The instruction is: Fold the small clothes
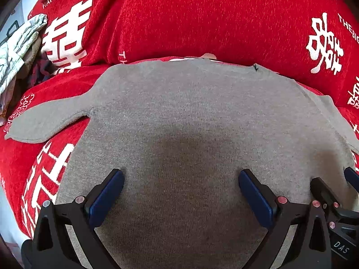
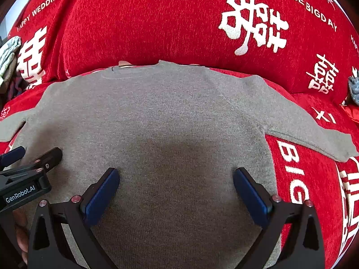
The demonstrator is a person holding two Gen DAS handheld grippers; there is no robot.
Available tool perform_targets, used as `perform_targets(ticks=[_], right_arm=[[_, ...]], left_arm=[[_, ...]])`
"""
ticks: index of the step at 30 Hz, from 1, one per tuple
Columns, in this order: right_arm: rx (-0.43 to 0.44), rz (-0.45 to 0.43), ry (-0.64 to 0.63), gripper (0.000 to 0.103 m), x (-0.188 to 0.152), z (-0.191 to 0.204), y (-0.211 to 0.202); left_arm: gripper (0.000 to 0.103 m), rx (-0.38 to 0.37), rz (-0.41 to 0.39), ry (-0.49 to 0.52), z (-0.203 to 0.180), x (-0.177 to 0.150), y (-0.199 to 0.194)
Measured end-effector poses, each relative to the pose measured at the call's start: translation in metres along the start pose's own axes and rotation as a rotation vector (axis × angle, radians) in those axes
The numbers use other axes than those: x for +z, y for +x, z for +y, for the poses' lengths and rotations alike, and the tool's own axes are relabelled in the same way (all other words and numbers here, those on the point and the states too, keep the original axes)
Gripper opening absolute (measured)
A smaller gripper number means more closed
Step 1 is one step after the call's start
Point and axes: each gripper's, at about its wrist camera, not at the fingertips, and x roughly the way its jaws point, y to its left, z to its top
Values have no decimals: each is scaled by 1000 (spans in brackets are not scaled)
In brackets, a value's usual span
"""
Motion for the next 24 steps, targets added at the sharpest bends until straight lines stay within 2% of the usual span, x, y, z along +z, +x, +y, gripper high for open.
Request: perform_targets(ticks=[8,13,17,24], right_arm=[[1,-2,1,102,0,-3,1],[0,-1,-1,102,1,-4,1],[-2,0,-3,102,0,-3,1],[-10,4,-10,102,1,-2,1]], left_arm=[[103,6,32,-25,0,4,1],[103,26,24,-21,-2,2,-1],[103,7,39,-29,1,4,0],[103,33,67,-24,-3,7,0]])
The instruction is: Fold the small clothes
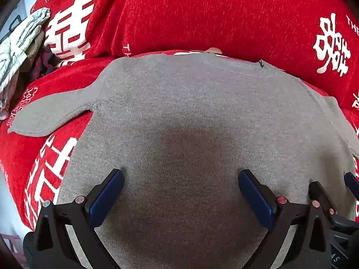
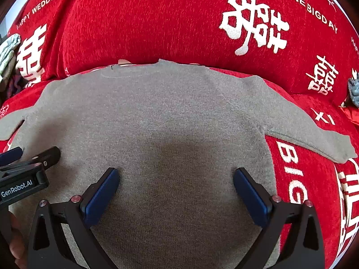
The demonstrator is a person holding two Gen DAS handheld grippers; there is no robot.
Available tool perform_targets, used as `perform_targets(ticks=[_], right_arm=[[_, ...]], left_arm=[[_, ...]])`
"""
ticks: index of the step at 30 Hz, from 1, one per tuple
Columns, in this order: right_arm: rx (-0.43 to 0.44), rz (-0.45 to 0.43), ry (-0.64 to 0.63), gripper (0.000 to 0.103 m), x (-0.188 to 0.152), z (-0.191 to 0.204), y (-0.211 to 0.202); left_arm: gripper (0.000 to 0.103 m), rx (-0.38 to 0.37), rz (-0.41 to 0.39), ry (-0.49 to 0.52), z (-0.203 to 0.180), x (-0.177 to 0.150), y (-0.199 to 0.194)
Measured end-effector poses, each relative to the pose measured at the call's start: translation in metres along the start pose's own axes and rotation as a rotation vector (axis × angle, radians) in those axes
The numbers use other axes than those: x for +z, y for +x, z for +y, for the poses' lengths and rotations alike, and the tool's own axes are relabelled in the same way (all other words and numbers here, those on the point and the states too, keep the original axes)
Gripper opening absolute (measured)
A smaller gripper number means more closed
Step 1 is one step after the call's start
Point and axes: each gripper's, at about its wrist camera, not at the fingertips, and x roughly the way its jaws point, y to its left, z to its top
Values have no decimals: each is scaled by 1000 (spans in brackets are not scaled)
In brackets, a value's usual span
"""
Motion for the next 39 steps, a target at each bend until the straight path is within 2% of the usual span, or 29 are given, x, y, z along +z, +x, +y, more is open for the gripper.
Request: perform_targets(ticks=[8,17,31,39], right_arm=[[25,38,1,102,6,-5,0],[-44,-9,33,102,20,-30,-13],[-106,-20,104,102,33,-89,-12],[-146,-11,160,102,32,-133,-10]], left_arm=[[103,37,28,30,-10,7,-2],[103,17,29,46,-38,19,-3],[103,-26,7,118,-111,46,-8],[103,-45,-9,191,-167,57,-10]])
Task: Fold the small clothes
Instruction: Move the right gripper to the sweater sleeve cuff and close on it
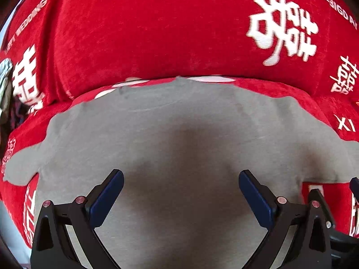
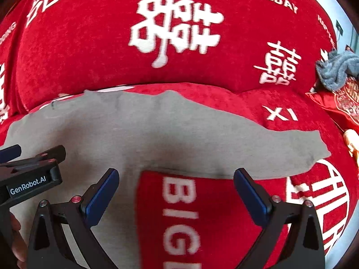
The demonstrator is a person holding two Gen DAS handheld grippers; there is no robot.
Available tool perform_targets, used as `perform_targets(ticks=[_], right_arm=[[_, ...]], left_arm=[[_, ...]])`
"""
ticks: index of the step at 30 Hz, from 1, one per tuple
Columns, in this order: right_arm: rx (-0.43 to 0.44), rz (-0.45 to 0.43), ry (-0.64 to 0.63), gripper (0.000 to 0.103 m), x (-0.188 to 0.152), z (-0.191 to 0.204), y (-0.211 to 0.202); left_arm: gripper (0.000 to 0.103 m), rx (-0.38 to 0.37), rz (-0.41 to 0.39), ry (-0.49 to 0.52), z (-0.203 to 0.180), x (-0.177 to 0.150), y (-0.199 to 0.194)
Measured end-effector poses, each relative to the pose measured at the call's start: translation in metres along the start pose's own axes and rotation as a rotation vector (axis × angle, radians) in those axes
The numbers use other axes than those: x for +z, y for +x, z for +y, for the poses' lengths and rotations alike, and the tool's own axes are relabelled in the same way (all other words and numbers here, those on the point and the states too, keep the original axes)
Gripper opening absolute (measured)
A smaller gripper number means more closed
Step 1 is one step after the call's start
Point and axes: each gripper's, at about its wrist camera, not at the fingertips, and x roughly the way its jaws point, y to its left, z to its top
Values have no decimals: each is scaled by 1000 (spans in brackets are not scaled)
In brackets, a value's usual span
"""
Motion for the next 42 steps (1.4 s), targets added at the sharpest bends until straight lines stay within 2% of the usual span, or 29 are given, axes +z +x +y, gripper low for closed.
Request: perform_targets(ticks=[13,35,39,42], right_arm=[[-62,10,93,102,4,-72,11],[-207,20,199,102,-8,-189,16],[-277,38,256,102,-15,-223,17],[-276,80,345,102,-21,-251,27]], left_arm=[[103,-30,-4,92,-69,14,0],[103,-92,-5,198,-165,9,-4],[103,-98,-5,203,-171,7,-1],[103,-95,4,195,-170,5,3]])
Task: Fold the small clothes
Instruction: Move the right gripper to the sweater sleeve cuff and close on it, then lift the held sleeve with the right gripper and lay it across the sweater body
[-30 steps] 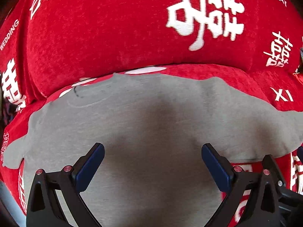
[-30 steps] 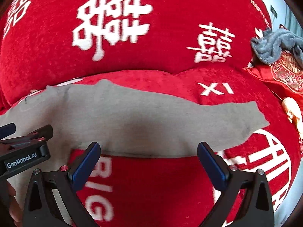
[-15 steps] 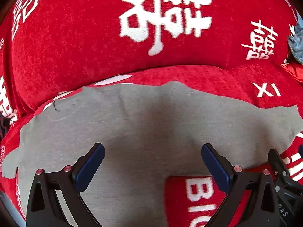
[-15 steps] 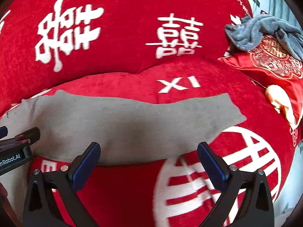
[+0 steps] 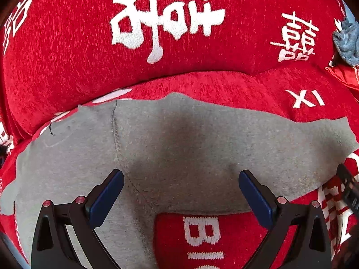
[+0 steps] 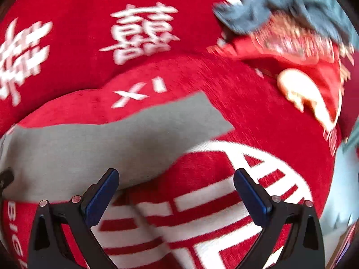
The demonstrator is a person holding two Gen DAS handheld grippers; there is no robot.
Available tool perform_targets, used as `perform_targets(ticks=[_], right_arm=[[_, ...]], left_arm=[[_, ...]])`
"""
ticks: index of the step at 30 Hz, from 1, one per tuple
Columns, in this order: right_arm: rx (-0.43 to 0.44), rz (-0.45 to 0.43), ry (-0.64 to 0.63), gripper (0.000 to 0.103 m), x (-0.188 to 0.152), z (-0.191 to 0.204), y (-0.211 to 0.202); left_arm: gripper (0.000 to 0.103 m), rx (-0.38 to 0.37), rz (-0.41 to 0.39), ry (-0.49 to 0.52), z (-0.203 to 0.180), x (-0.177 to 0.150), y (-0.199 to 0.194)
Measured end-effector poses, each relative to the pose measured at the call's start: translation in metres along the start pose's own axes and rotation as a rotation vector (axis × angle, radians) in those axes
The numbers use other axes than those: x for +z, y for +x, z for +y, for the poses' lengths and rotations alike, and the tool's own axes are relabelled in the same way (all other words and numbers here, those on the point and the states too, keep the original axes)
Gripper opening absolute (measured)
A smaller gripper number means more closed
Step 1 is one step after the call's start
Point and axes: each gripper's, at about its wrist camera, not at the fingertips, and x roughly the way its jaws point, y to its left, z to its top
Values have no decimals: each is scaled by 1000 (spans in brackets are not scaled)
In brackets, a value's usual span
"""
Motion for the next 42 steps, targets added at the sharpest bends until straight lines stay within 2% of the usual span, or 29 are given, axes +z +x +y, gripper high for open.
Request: perform_targets(ticks=[2,3,9,11,12,13,14,16,19,20,25,30,35,38,42], right_arm=[[10,23,37,102,4,-10,15],[-12,-6,18,102,8,-7,16],[-31,-8,-68,99,39,13,46],[-49,-31,-116,76,45,18,51],[-58,-43,-136,53,46,20,51],[-27,-53,-157,26,46,21,48],[16,-49,-155,17,46,20,45],[85,-56,-103,7,44,9,37],[136,-114,14,7,36,-17,19],[147,-124,52,7,34,-25,16],[183,-162,170,7,23,-50,-2],[209,-196,179,7,16,-52,-22],[247,-201,188,7,24,-48,-36],[297,-206,187,7,29,-36,-49],[336,-192,160,7,30,-11,-61]], left_arm=[[103,3,8,-12,4,-1,3],[103,5,12,-21,8,-2,4],[103,12,13,-102,41,-1,6],[103,17,19,-133,54,0,9],[103,22,25,-151,60,1,12],[103,29,32,-170,68,2,16],[103,33,36,-184,72,3,18],[103,49,52,-219,84,3,27],[103,28,97,-262,93,-2,43],[103,30,89,-259,91,-3,45],[103,23,58,-150,75,0,37],[103,-9,70,-170,94,-6,29],[103,22,75,-233,141,-18,24],[103,9,122,-277,160,-24,35],[103,22,91,-253,169,-28,29]])
